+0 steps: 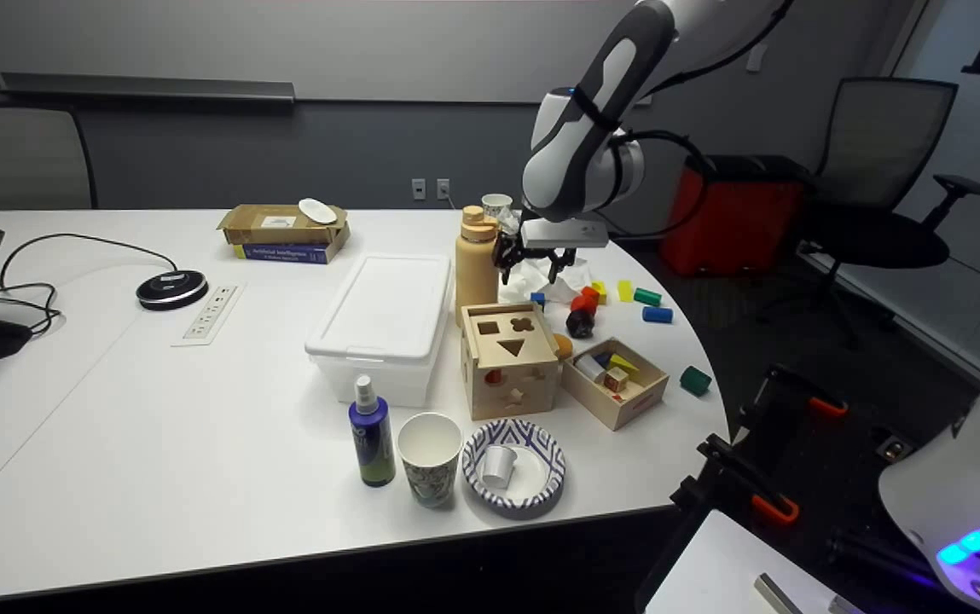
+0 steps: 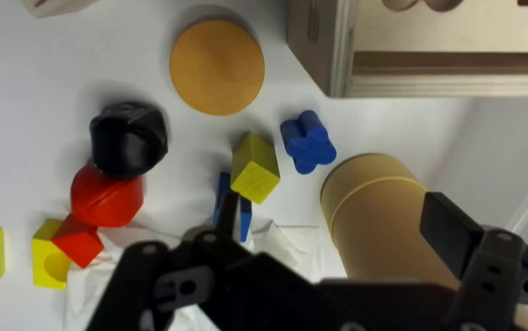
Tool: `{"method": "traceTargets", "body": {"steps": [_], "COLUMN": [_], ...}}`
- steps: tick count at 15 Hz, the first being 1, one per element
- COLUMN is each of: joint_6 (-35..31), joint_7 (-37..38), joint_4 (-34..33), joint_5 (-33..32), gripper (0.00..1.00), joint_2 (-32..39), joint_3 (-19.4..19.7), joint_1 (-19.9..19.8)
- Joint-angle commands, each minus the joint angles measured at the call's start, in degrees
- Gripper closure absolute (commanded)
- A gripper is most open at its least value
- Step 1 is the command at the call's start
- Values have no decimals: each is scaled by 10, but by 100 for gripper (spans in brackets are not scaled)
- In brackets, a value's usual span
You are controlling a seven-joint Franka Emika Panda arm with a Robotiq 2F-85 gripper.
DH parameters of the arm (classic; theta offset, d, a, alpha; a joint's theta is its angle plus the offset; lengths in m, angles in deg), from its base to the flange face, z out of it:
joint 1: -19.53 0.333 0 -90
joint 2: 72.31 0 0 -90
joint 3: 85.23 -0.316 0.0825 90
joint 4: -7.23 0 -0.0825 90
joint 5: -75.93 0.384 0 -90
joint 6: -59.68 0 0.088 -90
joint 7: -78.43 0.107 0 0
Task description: Pick up the blue object and put it in the box
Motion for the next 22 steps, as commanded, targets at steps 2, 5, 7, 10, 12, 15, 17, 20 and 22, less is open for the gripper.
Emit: {"method": "traceTargets", "body": {"steps": [2,5,7,10,12,15,17,20,22], "joint_6": [-10,-38,-58,-77,-85,-91,-93,-93,-90], "joint_7": [-8,-2,-1,-2,-3,-2,-1,0,2], "joint_4": [-16,-22,-32,-43,-48,-55,-63,-80,-95], "joint_5": [3,4,10,17,21,31,36,44,51], "gripper": [0,0,0,0,0,0,0,0,0], "joint_2": [49,79,95,116,129,145,156,169,177], "joint_3": [37,66,78,86,87,84,84,83,81], "joint_1": [46,68,77,84,87,92,97,102,103]}}
